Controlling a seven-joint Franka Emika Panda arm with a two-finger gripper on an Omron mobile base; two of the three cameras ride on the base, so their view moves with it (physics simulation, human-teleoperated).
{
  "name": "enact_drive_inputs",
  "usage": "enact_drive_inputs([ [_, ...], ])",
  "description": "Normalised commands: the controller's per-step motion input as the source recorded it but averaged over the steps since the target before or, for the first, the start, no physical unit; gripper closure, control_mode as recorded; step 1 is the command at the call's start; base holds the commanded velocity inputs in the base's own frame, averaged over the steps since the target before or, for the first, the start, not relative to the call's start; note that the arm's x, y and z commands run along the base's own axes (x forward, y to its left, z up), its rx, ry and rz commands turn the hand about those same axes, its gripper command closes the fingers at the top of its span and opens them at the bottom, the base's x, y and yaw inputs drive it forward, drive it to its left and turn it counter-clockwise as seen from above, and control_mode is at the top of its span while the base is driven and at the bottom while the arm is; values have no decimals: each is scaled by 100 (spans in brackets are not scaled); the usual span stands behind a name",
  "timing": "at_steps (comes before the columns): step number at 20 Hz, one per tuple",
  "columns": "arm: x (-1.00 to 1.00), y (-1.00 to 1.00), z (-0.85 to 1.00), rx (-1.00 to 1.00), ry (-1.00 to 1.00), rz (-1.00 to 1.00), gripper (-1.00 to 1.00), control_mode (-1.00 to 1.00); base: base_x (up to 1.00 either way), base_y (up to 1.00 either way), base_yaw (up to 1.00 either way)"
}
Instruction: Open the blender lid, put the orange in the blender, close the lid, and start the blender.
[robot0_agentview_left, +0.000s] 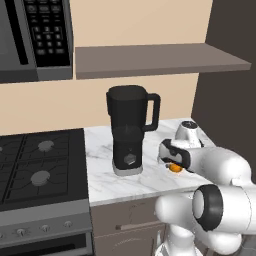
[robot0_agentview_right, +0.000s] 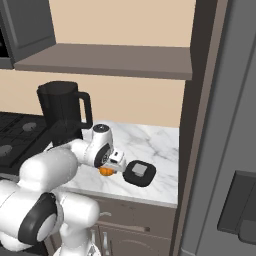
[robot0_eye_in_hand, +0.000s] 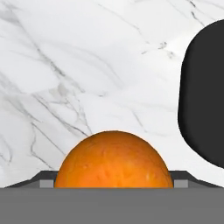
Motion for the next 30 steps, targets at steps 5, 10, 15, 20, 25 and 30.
enact_drive_inputs([
  [5, -42, 1, 100, -1, -17, 0, 100, -100, 0, 0, 0],
  [10, -44, 10, 100, 0, -17, 0, 100, -100, 0, 0, 0],
  [15, -54, 9, 100, -1, -19, 0, 100, -100, 0, 0, 0],
  [20, -41, 15, 100, -6, -23, 0, 100, -100, 0, 0, 0],
  [25, -49, 14, 100, -6, -21, 0, 100, -100, 0, 0, 0],
  [30, -47, 26, 100, -4, -17, 0, 100, -100, 0, 0, 0],
])
